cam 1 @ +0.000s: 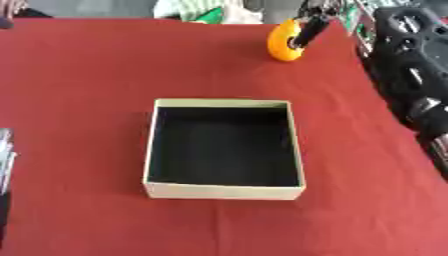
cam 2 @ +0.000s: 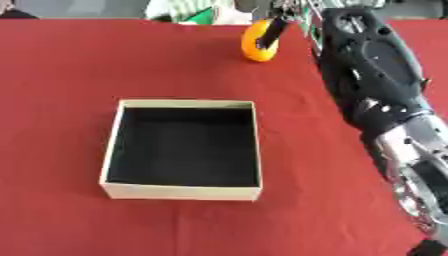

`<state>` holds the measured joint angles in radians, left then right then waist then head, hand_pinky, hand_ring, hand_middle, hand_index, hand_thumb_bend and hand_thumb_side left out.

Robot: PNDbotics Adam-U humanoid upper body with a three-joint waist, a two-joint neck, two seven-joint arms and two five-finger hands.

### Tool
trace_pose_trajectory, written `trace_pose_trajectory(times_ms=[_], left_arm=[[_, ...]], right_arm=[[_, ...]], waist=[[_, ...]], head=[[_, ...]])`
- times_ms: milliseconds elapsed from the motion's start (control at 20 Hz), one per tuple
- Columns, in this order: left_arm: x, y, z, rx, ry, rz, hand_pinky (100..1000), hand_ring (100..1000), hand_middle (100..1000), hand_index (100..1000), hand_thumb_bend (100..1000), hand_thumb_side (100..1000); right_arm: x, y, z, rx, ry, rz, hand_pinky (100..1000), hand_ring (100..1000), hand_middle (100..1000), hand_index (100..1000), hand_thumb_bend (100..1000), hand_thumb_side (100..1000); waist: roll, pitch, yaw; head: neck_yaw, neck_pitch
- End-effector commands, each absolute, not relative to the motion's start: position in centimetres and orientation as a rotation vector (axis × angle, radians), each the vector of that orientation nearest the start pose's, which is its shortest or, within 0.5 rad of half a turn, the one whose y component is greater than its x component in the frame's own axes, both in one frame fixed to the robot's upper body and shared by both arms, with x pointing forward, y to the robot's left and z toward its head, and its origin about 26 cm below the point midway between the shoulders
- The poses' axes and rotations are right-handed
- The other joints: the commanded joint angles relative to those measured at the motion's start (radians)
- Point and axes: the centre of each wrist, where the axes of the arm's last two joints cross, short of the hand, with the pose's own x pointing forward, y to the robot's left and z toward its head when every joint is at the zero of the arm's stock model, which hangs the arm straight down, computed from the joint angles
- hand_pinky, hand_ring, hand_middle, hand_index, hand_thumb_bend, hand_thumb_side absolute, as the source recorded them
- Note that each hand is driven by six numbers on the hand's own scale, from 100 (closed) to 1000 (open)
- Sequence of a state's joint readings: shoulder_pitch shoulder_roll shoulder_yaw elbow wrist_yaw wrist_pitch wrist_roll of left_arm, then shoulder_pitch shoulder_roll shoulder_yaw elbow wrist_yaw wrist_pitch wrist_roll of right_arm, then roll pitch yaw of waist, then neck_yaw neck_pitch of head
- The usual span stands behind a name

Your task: Pick up objects on the table and place them in the box.

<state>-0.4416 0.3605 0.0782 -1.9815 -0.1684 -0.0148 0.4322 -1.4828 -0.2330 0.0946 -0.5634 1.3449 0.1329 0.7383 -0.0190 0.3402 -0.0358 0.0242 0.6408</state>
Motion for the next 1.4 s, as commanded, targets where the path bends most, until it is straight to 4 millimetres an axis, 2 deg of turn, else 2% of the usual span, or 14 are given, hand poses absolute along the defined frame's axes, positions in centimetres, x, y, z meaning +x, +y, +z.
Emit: trace_pose_trajectory(times_ms=[50, 800, 850, 1050, 1200, 1400], left_arm=[[30.7, 27.2, 25.7, 0.630, -2.532, 0.091, 447, 672, 711, 851, 195, 662], [30.8, 27.0, 25.7, 0.619, -2.531, 0.087, 448, 672, 711, 850, 192, 664], [30.8, 27.0, 25.7, 0.618, -2.531, 0.087, 447, 671, 712, 851, 185, 665], [30.7, 27.1, 25.7, 0.617, -2.529, 0.091, 447, 671, 712, 852, 184, 667], [30.8, 27.1, 25.7, 0.616, -2.531, 0.096, 447, 670, 712, 852, 182, 668], [30.7, 27.1, 25.7, 0.615, -2.527, 0.098, 447, 670, 712, 852, 179, 669]], right_arm=[[51.1, -14.0, 36.2, -1.110, -1.003, 1.492, 982, 999, 959, 1000, 125, 542], [51.1, -14.1, 35.9, -1.129, -1.029, 1.434, 983, 1000, 957, 1000, 111, 532], [51.2, -14.5, 35.7, -1.124, -1.025, 1.425, 986, 1000, 958, 1000, 100, 613], [51.3, -15.6, 35.6, -1.108, -1.026, 1.394, 989, 1000, 955, 1000, 100, 636], [51.4, -15.8, 35.5, -1.094, -1.034, 1.377, 989, 1000, 952, 1000, 100, 615], [51.5, -16.0, 35.0, -1.074, -1.026, 1.362, 985, 999, 937, 1000, 100, 630]], waist=[[0.003, -0.018, 0.002], [0.006, -0.011, 0.007], [0.007, -0.005, 0.012], [0.006, 0.010, 0.023], [0.007, 0.016, 0.028], [0.008, 0.020, 0.033]], head=[[-0.001, -0.010], [-0.004, -0.020], [-0.007, -0.025], [-0.018, -0.036], [-0.021, -0.042], [-0.027, -0.045]])
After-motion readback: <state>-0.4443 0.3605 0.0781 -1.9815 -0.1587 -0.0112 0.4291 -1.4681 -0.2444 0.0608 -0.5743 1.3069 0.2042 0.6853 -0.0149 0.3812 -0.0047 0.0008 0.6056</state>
